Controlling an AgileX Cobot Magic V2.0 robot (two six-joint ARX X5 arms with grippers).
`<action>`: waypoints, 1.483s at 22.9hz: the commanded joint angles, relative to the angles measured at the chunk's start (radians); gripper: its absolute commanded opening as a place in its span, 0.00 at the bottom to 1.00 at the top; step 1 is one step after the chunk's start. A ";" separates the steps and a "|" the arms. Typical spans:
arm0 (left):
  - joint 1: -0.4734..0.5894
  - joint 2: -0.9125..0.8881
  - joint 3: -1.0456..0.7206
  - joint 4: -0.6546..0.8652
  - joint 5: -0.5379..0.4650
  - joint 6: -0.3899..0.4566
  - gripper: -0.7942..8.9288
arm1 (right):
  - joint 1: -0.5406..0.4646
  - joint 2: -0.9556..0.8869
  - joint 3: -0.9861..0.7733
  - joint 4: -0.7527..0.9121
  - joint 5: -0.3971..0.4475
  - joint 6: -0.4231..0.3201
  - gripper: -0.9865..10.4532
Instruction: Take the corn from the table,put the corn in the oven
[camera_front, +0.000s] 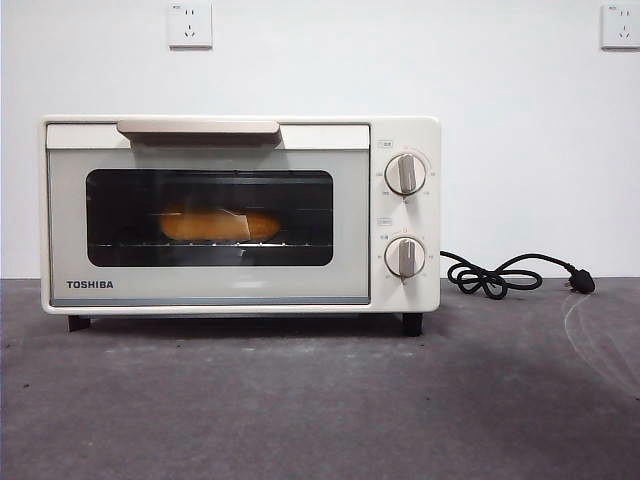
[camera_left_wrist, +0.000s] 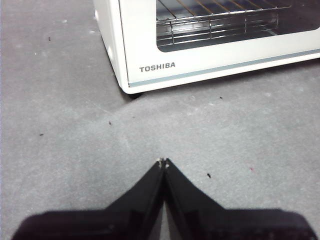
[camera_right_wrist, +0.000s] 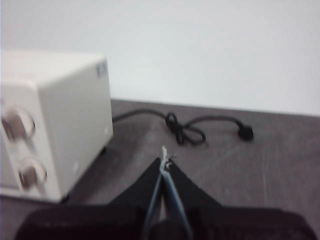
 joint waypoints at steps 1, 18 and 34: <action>0.003 0.000 -0.007 0.010 -0.003 -0.006 0.08 | -0.001 -0.094 -0.059 -0.047 0.001 -0.035 0.09; 0.003 0.000 -0.007 0.010 -0.003 -0.006 0.08 | 0.003 -0.291 -0.145 -0.295 0.042 0.111 0.09; 0.003 0.000 -0.007 0.010 -0.003 -0.006 0.08 | 0.002 -0.290 -0.145 -0.296 0.046 0.113 0.09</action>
